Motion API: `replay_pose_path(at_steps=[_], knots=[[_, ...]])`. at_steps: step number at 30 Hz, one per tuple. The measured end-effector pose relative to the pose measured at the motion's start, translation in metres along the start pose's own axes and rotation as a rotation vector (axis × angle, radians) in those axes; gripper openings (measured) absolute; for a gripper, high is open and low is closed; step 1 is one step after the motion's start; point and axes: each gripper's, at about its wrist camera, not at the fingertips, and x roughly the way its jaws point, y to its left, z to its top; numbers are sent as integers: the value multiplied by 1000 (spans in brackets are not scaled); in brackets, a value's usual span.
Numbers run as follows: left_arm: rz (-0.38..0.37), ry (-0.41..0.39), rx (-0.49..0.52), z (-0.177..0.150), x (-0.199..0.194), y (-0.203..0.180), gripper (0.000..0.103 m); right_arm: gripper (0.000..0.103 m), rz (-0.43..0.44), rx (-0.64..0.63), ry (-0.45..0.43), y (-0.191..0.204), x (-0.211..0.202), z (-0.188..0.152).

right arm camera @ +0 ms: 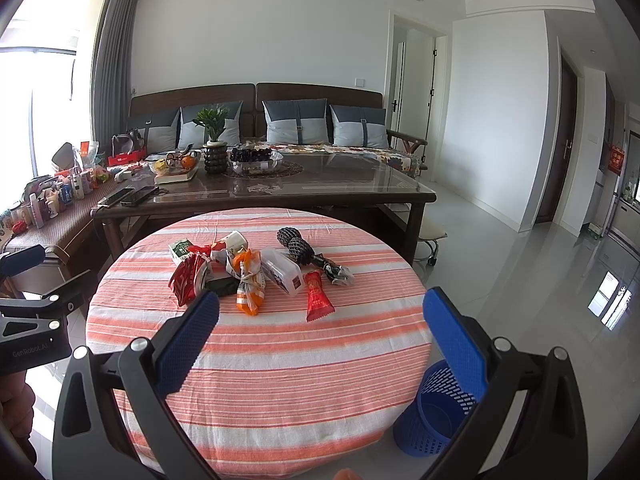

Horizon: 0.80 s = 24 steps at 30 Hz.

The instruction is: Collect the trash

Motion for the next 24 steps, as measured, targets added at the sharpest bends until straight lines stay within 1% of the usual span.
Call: replay_pose_path(at_steps=[12,15,18,21,24], knots=[[0,3,-1,-2,2,0,98,98,1,0,2,0,0,0],[4,19,-2,-7,8,-1,98,98,0,3,5,0,2,0],[5,56,-14,-16,23,1,98,98,8,16,10,-3,8,-4],[-1,112,-36,-28,45,8,98,98,19,26,14,-4,17,-10],[-16,181,-58,-43,71,14,98,98,28,39,42,-3,41,-24]])
